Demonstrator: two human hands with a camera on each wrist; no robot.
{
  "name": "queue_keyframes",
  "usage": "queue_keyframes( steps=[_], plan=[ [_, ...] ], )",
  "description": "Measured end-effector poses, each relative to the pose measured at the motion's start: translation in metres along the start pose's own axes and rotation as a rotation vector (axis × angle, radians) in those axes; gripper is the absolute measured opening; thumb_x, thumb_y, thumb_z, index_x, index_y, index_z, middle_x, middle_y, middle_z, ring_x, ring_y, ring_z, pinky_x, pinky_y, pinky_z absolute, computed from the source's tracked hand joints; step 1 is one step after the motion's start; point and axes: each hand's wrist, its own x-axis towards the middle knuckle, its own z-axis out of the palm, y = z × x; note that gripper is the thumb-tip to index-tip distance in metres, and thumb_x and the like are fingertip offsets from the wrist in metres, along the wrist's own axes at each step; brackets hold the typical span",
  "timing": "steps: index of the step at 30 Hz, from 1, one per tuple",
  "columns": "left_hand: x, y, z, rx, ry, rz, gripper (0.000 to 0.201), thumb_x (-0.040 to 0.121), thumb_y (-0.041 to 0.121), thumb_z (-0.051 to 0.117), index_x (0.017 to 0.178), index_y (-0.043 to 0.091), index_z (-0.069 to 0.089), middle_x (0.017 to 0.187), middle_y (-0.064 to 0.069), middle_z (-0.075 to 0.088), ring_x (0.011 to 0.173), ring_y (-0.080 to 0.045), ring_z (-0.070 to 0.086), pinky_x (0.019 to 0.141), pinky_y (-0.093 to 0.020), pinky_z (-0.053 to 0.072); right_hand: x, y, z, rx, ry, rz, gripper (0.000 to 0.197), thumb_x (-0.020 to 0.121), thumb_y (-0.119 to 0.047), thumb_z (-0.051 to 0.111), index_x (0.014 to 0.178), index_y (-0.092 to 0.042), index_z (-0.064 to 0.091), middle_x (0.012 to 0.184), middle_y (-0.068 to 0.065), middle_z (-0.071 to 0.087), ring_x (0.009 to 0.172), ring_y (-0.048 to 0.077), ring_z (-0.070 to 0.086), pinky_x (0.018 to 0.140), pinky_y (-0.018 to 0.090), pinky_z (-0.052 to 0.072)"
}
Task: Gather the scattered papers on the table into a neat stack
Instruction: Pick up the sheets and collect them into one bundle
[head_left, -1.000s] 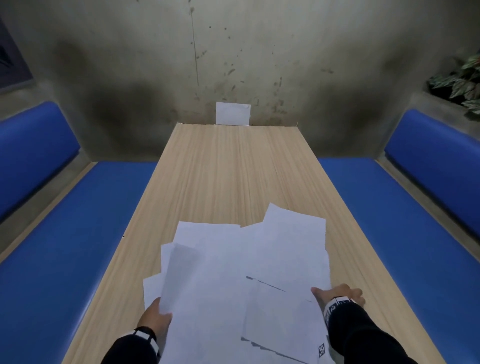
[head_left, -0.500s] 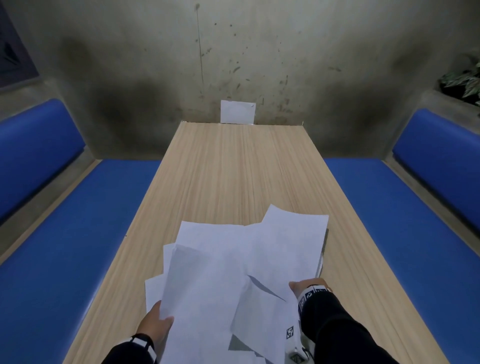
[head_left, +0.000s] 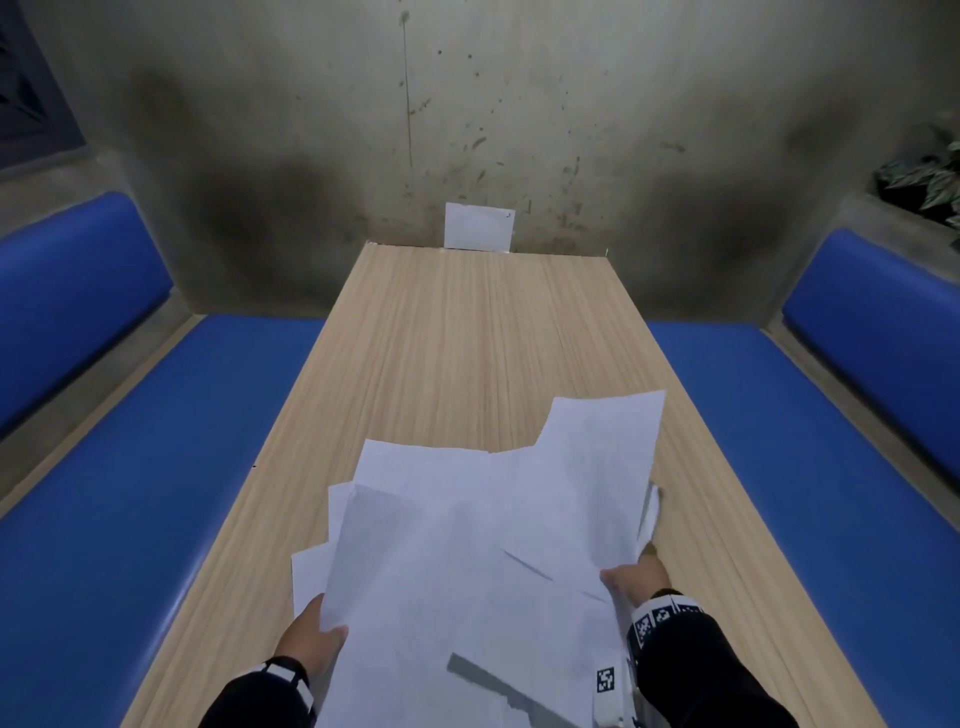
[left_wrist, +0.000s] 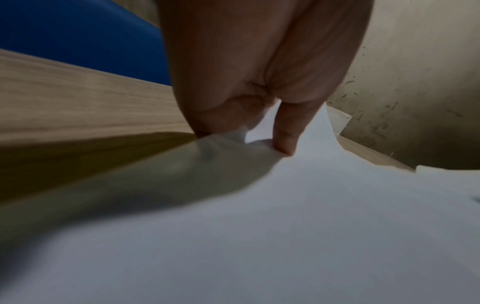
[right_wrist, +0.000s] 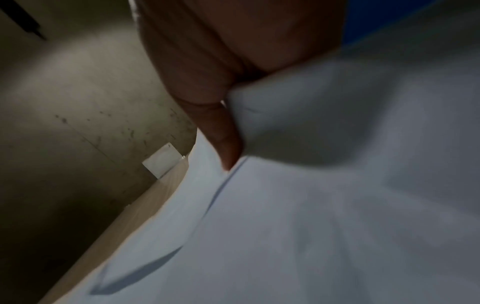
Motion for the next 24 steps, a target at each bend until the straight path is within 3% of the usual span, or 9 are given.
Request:
queue_keyframes(
  steps=[6, 8, 10, 11, 14, 17, 19, 22, 24],
  plan=[
    [-0.003, 0.005, 0.001, -0.034, 0.007, -0.013, 0.044, 0.087, 0.005, 0.045, 0.130, 0.008, 0.044, 0.125, -0.017, 0.058, 0.097, -0.026, 0.051, 0.089, -0.031, 0.040, -0.040, -0.047, -0.097, 0.279, 0.212, -0.369, 0.029, 0.082, -0.001, 0.063, 0.109, 0.012, 0.062, 0.095, 0.022, 0.070, 0.092, 0.035, 0.064, 0.078, 0.038, 0.047],
    [-0.004, 0.008, 0.001, -0.030, 0.010, -0.012, 0.043, 0.085, 0.004, 0.044, 0.128, 0.007, 0.046, 0.120, -0.017, 0.059, 0.093, -0.026, 0.051, 0.083, -0.028, 0.038, -0.054, -0.061, -0.125, 0.441, 0.133, -0.477, 0.021, 0.083, 0.000, 0.064, 0.102, 0.008, 0.064, 0.064, 0.003, 0.075, 0.066, 0.026, 0.068, 0.068, 0.033, 0.048],
    [-0.006, 0.013, 0.001, -0.044, 0.010, 0.009, 0.042, 0.084, 0.005, 0.046, 0.126, 0.007, 0.048, 0.119, -0.017, 0.060, 0.097, -0.027, 0.055, 0.081, -0.027, 0.038, -0.065, -0.069, -0.137, 0.572, -0.042, -0.526, 0.018, 0.080, -0.001, 0.067, 0.097, 0.003, 0.065, 0.059, -0.001, 0.075, 0.053, 0.015, 0.070, 0.069, 0.031, 0.050],
    [-0.007, 0.017, 0.001, -0.065, 0.006, 0.022, 0.042, 0.083, 0.005, 0.048, 0.125, 0.008, 0.049, 0.120, -0.016, 0.061, 0.099, -0.028, 0.056, 0.081, -0.027, 0.039, -0.070, -0.072, -0.134, 0.597, -0.130, -0.529, 0.023, 0.073, -0.006, 0.075, 0.093, 0.001, 0.066, 0.065, 0.002, 0.076, 0.053, 0.013, 0.071, 0.070, 0.033, 0.053],
    [-0.015, 0.031, -0.001, -0.180, -0.020, 0.100, 0.044, 0.082, 0.005, 0.050, 0.126, 0.009, 0.048, 0.121, -0.014, 0.061, 0.096, -0.024, 0.056, 0.080, -0.027, 0.040, -0.062, -0.057, -0.087, 0.619, -0.275, -0.447, 0.073, 0.023, -0.024, 0.095, 0.087, -0.001, 0.070, 0.082, 0.016, 0.076, 0.070, 0.026, 0.073, 0.071, 0.041, 0.059],
    [-0.027, 0.049, -0.006, -0.381, -0.075, 0.206, 0.046, 0.075, 0.013, 0.054, 0.120, 0.014, 0.049, 0.114, -0.011, 0.064, 0.090, -0.021, 0.060, 0.072, -0.028, 0.045, -0.054, -0.031, -0.024, 0.586, -0.335, -0.291, 0.073, 0.043, -0.007, 0.081, 0.112, 0.010, 0.063, 0.100, 0.026, 0.070, 0.095, 0.040, 0.066, 0.098, 0.055, 0.047],
    [-0.033, 0.057, -0.009, -0.497, -0.113, 0.237, 0.048, 0.068, 0.018, 0.060, 0.115, 0.016, 0.051, 0.103, -0.003, 0.068, 0.085, -0.016, 0.065, 0.068, -0.026, 0.049, -0.048, -0.015, 0.006, 0.566, -0.390, -0.216, 0.069, 0.049, -0.003, 0.073, 0.115, 0.011, 0.061, 0.089, 0.018, 0.073, 0.089, 0.036, 0.067, 0.094, 0.049, 0.050],
    [-0.038, 0.065, -0.010, -0.714, -0.157, 0.194, 0.054, 0.069, 0.035, 0.069, 0.120, 0.020, 0.057, 0.099, -0.001, 0.072, 0.088, -0.018, 0.069, 0.073, -0.033, 0.055, -0.048, -0.006, 0.031, 0.566, -0.453, -0.215, 0.083, 0.034, -0.009, 0.085, 0.112, 0.006, 0.063, 0.085, 0.013, 0.075, 0.085, 0.034, 0.068, 0.089, 0.047, 0.051],
    [-0.043, 0.068, -0.012, -0.883, -0.169, 0.117, 0.050, 0.083, 0.056, 0.048, 0.118, 0.022, 0.058, 0.108, -0.002, 0.072, 0.104, -0.023, 0.063, 0.086, -0.037, 0.050, -0.044, -0.006, 0.038, 0.571, -0.459, -0.266, 0.098, 0.012, -0.025, 0.094, 0.103, -0.001, 0.066, 0.086, 0.009, 0.075, 0.091, 0.034, 0.067, 0.095, 0.048, 0.049]
  ],
)
